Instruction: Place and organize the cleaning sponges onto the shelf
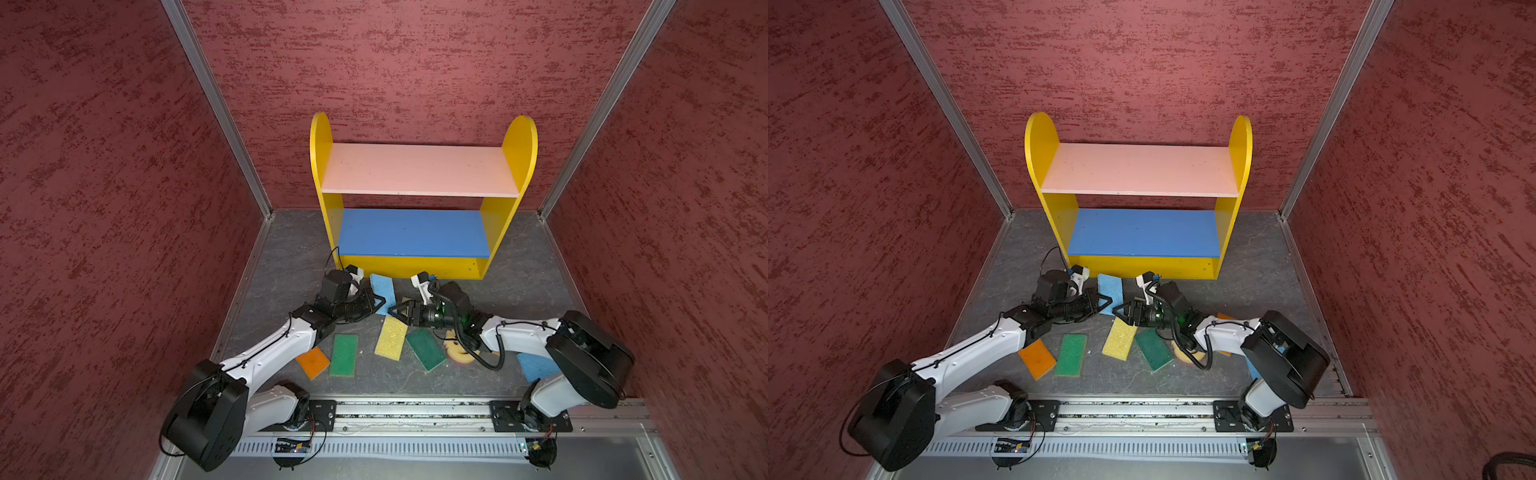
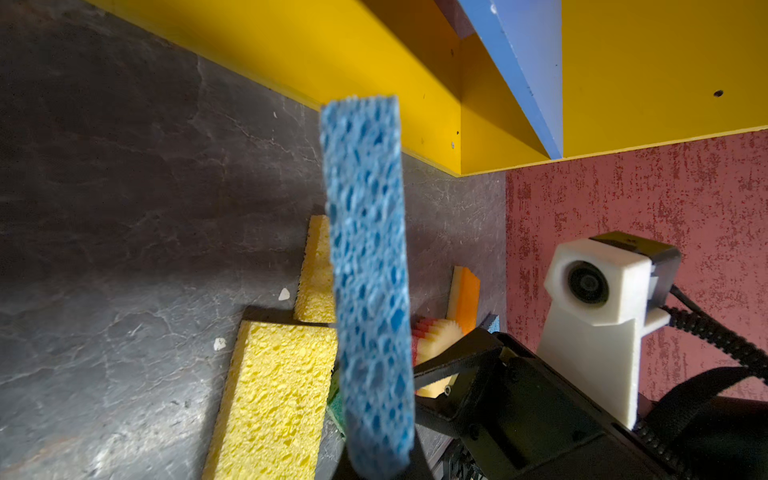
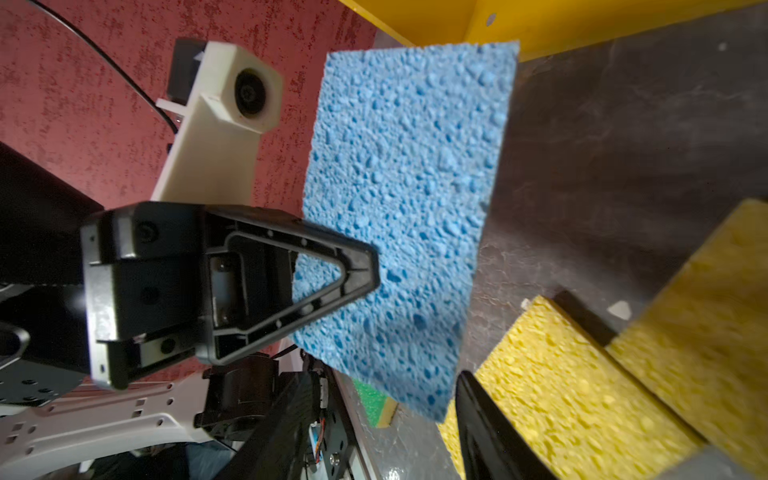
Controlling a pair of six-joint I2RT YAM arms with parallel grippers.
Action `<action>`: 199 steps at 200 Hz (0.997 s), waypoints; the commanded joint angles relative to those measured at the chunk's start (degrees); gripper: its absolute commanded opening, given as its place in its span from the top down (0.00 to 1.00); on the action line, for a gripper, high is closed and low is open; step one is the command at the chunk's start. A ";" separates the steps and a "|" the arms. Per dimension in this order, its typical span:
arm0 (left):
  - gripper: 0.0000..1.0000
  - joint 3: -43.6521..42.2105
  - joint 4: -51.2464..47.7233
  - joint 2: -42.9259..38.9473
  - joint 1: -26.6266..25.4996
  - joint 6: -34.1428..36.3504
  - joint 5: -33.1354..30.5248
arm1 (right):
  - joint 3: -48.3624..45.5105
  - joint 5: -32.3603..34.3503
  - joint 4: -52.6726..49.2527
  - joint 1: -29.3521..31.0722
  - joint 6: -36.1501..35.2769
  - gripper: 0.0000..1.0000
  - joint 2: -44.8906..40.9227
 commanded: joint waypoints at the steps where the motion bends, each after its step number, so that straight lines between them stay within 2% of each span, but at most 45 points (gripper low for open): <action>1: 1.00 -0.67 2.59 -2.10 0.60 -0.76 1.09 | 0.04 -2.39 10.26 0.60 5.98 0.44 3.04; 55: 1.00 -1.74 2.57 -4.76 2.02 -1.74 1.29 | -0.26 -2.47 20.37 1.46 11.77 0.48 8.99; 75: 1.00 -1.83 1.97 -5.31 2.30 -1.36 0.98 | -0.84 -2.40 23.04 1.55 13.07 0.53 9.67; 87: 1.00 -2.17 1.68 -5.24 2.49 -1.13 0.76 | -0.80 -2.60 23.97 1.60 13.76 0.62 10.03; 113: 1.00 -2.97 1.48 -4.58 2.85 -0.97 0.75 | -0.58 -2.40 25.43 1.72 14.50 0.95 10.53; 119: 1.00 -3.13 1.43 -4.58 2.94 -0.83 0.64 | -0.47 -2.13 24.98 1.80 14.45 1.00 10.57; 124: 1.00 -3.24 1.12 -4.63 3.09 -0.69 0.51 | -0.24 -1.99 24.46 1.88 14.22 1.00 10.51; 135: 0.90 -3.28 0.26 -5.00 3.53 -0.18 0.25 | 0.33 -1.46 22.42 2.14 13.34 1.00 10.42; 164: 0.44 -2.75 -3.63 -8.29 6.56 1.78 0.02 | 2.34 1.63 14.72 2.97 10.06 1.00 10.13; 176: 0.30 -2.08 -7.30 -10.89 8.11 2.79 -1.57 | 3.39 4.04 11.25 3.27 8.76 1.00 10.07; 185: 0.24 -1.20 -11.17 -13.19 9.21 3.93 -3.80 | 4.31 5.87 8.74 3.38 7.76 1.00 10.30; 199: 0.20 -0.13 -16.67 -17.00 10.51 5.52 -7.89 | 6.02 7.93 5.67 3.53 6.42 1.00 11.38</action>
